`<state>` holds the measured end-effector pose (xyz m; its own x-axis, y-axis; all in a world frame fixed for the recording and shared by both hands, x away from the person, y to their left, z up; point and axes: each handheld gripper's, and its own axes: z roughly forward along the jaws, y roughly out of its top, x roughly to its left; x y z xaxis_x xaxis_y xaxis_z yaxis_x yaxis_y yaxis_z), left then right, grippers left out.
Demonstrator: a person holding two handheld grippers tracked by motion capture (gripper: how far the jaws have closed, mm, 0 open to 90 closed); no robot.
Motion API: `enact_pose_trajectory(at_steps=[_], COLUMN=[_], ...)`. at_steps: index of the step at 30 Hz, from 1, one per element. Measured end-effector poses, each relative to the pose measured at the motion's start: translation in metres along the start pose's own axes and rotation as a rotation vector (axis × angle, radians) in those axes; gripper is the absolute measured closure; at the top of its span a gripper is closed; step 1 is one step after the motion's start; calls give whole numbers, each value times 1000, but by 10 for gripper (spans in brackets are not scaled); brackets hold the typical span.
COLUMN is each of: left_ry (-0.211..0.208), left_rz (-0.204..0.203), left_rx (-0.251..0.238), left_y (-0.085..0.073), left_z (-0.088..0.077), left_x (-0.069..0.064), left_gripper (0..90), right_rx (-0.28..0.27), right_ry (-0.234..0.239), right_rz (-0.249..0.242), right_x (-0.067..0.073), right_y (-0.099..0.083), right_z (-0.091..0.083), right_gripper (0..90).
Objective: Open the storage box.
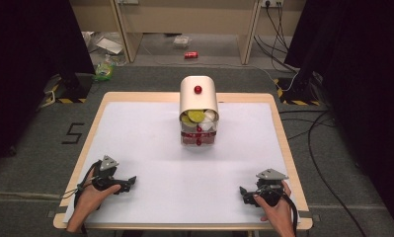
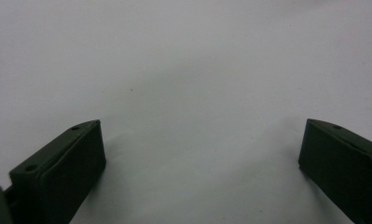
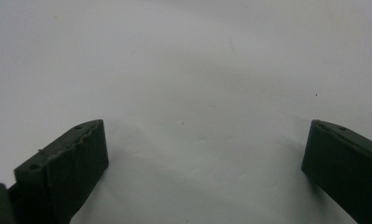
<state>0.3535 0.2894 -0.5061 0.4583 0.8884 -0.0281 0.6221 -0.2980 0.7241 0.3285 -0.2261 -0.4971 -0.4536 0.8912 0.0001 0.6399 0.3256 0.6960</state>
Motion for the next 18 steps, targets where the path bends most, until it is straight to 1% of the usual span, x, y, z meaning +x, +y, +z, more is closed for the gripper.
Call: enact_pose_trajectory(at_steps=[2,3,4,5,6,7,9,10,11,12,13,14,15,16,17,18], left_ry=[0,0,0,0,0,0,0,0,0,0,0,0,0,0,0,0], left_rz=[0,0,0,0,0,0,0,0,0,0,0,0,0,0,0,0], left_rx=[0,0,0,0,0,0,0,0,0,0,0,0,0,-1,-1,0], left_y=[0,0,0,0,0,0,0,0,0,0,0,0,0,0,0,0], left_z=[0,0,0,0,0,0,0,0,0,0,0,0,0,0,0,0], left_x=[0,0,0,0,0,0,0,0,0,0,0,0,0,0,0,0], left_gripper=[0,0,0,0,0,0,0,0,0,0,0,0,0,0,0,0], right_rx=[-2,-6,-17,-17,-35,-47,-64,-78,-78,-89,-119,-131,-139,-155,-155,-177], right_ry=[1,-2,-9,-9,-9,-7,-14,-17,-17,-16,-9,-8,-7,-3,-3,6], right_rz=[8,4,21,21,38,43,46,41,41,35,36,33,28,21,21,16], right_x=[0,-1,-1,-1,-3,-4,-4,-4,-4,-4,-2,-1,0,1,1,6], right_y=[0,0,0,0,0,1,3,5,5,6,10,12,14,17,17,23], right_z=[0,0,-1,-1,-4,-6,-8,-9,-9,-10,-14,-15,-15,-16,-16,-17], right_gripper=[16,30,60,60,208,239,114,129,129,188,137,130,168,183,183,156])
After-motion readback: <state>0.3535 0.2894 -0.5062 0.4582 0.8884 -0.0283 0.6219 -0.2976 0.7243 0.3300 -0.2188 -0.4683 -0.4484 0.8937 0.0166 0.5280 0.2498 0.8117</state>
